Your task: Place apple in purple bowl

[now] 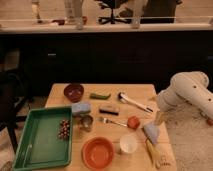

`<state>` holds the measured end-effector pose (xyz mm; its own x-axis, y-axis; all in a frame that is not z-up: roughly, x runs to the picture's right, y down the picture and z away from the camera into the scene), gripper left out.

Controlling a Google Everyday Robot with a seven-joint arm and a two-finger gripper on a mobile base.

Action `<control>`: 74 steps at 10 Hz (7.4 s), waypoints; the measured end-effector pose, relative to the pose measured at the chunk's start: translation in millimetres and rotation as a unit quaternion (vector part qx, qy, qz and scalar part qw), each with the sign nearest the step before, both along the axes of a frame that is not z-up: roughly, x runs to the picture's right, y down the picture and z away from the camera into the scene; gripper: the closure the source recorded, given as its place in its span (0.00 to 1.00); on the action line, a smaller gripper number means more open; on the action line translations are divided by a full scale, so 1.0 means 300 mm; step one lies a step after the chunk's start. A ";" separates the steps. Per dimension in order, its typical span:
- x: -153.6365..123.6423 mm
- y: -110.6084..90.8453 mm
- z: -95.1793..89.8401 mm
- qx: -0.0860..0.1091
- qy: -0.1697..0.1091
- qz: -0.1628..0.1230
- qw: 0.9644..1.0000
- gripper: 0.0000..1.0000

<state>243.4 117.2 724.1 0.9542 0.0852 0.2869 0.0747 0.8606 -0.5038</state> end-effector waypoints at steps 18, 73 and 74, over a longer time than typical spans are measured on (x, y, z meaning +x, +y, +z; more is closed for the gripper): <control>-0.117 0.200 0.300 -0.057 -0.185 0.137 0.971 0.20; -0.712 -0.192 0.393 0.017 -0.243 0.211 0.947 1.00; -0.728 -0.230 0.417 0.028 -0.248 0.215 0.944 1.00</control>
<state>24.9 48.1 849.2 0.5816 0.4056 0.7052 -0.0737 0.8895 -0.4509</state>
